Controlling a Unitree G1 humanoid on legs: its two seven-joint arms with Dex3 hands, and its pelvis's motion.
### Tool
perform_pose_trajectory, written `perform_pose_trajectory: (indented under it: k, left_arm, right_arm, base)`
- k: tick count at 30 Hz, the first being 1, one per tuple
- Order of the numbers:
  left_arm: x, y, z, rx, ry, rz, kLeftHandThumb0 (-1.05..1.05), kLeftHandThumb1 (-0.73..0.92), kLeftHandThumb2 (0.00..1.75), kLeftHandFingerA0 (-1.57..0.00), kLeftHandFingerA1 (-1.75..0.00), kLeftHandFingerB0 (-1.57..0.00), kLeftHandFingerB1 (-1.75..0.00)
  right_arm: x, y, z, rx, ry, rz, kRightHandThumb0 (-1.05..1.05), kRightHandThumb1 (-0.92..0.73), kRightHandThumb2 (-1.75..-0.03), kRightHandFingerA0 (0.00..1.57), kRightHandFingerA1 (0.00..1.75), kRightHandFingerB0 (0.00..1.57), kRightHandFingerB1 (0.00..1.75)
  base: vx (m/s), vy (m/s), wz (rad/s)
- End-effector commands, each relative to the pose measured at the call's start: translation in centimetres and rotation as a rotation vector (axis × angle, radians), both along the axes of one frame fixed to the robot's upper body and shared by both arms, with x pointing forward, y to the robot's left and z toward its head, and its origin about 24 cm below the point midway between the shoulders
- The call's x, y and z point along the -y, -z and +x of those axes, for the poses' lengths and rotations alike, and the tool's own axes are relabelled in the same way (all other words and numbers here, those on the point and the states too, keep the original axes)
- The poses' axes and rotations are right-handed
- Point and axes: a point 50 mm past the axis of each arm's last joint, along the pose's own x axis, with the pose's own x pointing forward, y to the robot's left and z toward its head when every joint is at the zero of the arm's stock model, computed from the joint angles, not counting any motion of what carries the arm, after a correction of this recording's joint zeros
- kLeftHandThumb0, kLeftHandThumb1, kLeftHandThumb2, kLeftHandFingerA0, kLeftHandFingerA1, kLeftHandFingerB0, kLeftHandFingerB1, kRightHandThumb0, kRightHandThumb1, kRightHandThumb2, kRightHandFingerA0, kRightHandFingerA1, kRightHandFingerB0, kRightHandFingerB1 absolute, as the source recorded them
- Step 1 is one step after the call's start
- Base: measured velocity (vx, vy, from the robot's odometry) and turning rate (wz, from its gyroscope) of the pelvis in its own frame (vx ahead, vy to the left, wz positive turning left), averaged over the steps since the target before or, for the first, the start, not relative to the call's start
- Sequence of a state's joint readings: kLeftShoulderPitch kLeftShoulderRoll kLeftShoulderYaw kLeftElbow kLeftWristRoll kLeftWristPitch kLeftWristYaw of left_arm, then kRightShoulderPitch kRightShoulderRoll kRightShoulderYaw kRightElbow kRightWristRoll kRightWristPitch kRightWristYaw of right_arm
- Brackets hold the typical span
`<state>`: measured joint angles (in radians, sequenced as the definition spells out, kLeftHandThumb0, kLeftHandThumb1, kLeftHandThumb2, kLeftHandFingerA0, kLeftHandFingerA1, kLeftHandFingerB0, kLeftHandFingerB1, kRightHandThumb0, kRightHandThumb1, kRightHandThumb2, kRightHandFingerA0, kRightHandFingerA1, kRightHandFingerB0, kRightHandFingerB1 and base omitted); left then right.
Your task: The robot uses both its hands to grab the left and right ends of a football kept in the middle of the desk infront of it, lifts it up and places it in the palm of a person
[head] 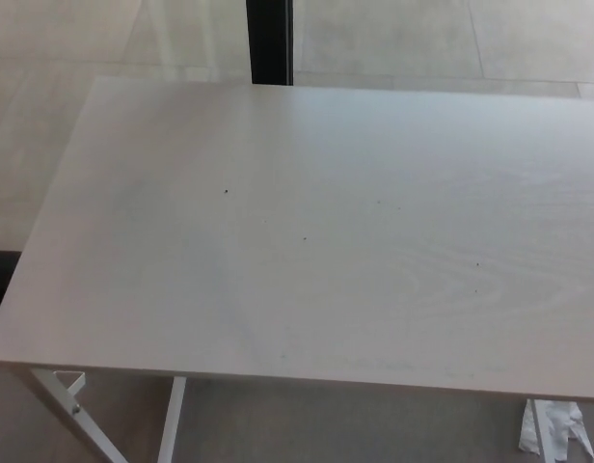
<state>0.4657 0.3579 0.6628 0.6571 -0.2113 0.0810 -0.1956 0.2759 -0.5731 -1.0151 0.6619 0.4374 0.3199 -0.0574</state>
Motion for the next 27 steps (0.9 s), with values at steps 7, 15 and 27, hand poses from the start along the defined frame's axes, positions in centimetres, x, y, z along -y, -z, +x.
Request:
perform_pose_trajectory:
  k: [7,15,27]
  left_arm:
    - [-0.5,0.1,0.1,-0.013,0.037,-0.08,-0.69,0.76,0.63,-0.54,-0.57,-0.29,-0.4]
    - [-0.3,0.1,1.4,-0.005,0.091,-0.092,-0.63,0.74,0.62,-0.6,-0.63,-0.3,-0.45]
    - [-0.1,0.0,0.4,-0.01,0.119,-0.095,-0.43,0.45,0.53,-0.87,-0.54,-0.63,-0.46]
  right_arm:
    - [0.9,-2.9,1.4,-0.162,-0.441,-0.2,-0.67,-0.71,-0.61,0.53,0.52,0.24,0.28]
    - [1.8,-2.4,-0.2,-0.349,-0.454,-0.17,-0.53,-0.58,-0.58,0.77,0.9,0.34,0.32]
    - [2.1,-2.6,-0.6,-0.273,-0.418,-0.216,-0.45,-0.58,-0.6,1.14,1.49,0.45,0.36]
  base:
    - [0.0,0.0,0.0]
    - [0.0,0.0,0.0]
    - [0.0,0.0,0.0]
